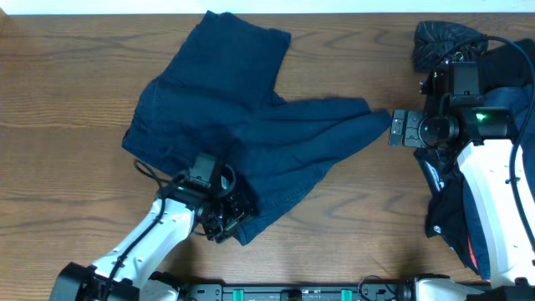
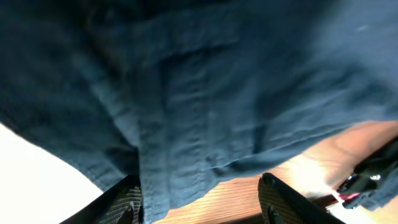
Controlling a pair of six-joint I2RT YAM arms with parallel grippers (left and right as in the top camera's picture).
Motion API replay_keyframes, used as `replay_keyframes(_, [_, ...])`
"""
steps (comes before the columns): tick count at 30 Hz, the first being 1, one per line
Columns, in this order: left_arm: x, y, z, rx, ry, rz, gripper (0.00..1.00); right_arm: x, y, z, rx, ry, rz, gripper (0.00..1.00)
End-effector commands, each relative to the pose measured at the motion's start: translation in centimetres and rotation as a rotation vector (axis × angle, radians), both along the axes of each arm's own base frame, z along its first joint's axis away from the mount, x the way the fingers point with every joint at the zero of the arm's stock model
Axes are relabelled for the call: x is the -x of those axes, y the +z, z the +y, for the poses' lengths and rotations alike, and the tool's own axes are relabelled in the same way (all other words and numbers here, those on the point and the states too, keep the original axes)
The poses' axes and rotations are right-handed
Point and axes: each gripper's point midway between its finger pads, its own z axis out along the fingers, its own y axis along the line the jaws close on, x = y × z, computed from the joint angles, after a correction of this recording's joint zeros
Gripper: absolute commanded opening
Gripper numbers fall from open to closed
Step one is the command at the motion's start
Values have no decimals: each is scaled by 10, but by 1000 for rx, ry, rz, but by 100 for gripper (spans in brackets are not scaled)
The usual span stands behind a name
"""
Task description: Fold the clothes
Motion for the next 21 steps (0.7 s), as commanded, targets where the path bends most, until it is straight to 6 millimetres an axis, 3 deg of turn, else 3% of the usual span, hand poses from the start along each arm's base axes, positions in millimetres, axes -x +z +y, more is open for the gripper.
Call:
replay_keyframes(1, [1,-6,4,-36,52,30,61,1,2,-3,-1,-16,-7,99])
replay_keyframes(3, [1,-6,4,-37,52,29,38,1,2,-3,0,-17,-7,99])
replay_keyframes(4, [2,-6,4,-37,51,30,9,1,2,-3,0,-17,-7,99])
replay_keyframes(5, [3,-6,4,-37,50,34,6,1,2,-3,0,-17,-7,99])
replay_keyframes(8, [13,-7,10,-54,-14,42,6,2,2,-3,0,-17,-3,99])
replay_keyframes(10, [24,-8,27,-101,-50,75,6,3,2,-3,-1,-16,1,99])
replay_keyframes(15, [39,-2,117,-424,28,183,6,8,-7,9,-64,10,49,93])
replay_keyframes(17, [29,4,137,-451,80,163,6,11,-16,26,-148,69,87,91])
replay_keyframes(21, [14,8,155,-420,199,132,6,29,-38,70,-335,225,192,88])
